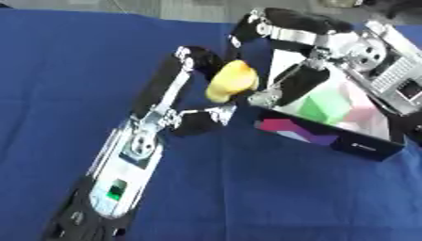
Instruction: Pick up the objects with one hand, pass them to the other hand, and then place them into the box on the other side of the table.
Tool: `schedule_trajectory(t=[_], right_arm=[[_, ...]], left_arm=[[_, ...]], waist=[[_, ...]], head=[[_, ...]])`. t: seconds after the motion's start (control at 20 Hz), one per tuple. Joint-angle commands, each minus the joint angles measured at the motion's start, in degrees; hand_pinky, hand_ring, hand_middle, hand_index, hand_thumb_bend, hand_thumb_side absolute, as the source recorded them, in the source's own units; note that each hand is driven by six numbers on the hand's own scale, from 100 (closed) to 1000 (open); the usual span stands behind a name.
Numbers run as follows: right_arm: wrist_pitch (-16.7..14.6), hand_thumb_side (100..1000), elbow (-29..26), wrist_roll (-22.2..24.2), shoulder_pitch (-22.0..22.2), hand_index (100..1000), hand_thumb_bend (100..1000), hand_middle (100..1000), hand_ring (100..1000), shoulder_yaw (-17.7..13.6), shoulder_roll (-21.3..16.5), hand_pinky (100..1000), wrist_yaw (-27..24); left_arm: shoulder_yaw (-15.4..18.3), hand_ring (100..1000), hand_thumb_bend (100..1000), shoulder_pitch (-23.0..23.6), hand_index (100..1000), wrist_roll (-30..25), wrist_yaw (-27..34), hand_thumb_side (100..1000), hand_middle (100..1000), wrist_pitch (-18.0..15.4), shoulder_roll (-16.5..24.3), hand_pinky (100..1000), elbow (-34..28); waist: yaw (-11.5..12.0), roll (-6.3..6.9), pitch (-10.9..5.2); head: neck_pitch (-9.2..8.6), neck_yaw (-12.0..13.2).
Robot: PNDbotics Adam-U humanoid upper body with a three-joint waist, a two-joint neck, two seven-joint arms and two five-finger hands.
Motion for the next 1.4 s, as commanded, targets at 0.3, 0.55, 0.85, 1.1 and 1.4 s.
schedule_trajectory(t=[0.3, 0.55, 0.85, 1.1, 1.4], right_arm=[[0.52, 100, -0.22, 1.17, 0.09, 569, 318, 213, 601, -0.89, -1.33, 731, -3.40], [0.52, 100, -0.23, 0.90, 0.08, 569, 316, 212, 601, -1.11, -1.47, 729, -4.85], [1.00, 100, -0.23, -0.27, -0.16, 565, 313, 207, 599, -1.48, -1.54, 726, -6.16], [1.20, 100, -0.23, -1.03, -0.09, 565, 310, 206, 599, -1.77, -1.74, 726, -6.58], [1.21, 100, -0.23, -2.77, 0.51, 568, 306, 205, 600, -2.79, -2.64, 725, -8.26]], left_arm=[[0.73, 513, 257, -0.96, 618, 1.17, -0.49, 100, 461, 0.18, -0.73, 709, -1.17], [1.06, 613, 693, -0.77, 778, 2.72, -3.78, 350, 593, 1.04, -0.54, 762, -0.23], [1.14, 628, 815, -0.51, 800, 4.67, -6.12, 406, 609, 1.51, -0.46, 765, -0.09], [0.88, 640, 908, -0.30, 812, 4.32, -7.25, 465, 620, 0.94, -0.16, 770, 0.04], [0.84, 651, 1000, 0.44, 810, 3.31, -8.43, 574, 622, 0.17, 0.89, 775, 0.42]], waist=[[-0.24, -0.64, -0.05], [-0.28, -0.56, -0.13], [-0.40, -0.53, -0.20], [-0.66, -0.36, -0.33], [-1.26, 0.18, -0.62]], head=[[-0.25, 0.19], [-0.54, 0.45], [-0.60, 0.51], [-0.55, 0.44], [-0.22, 0.17]])
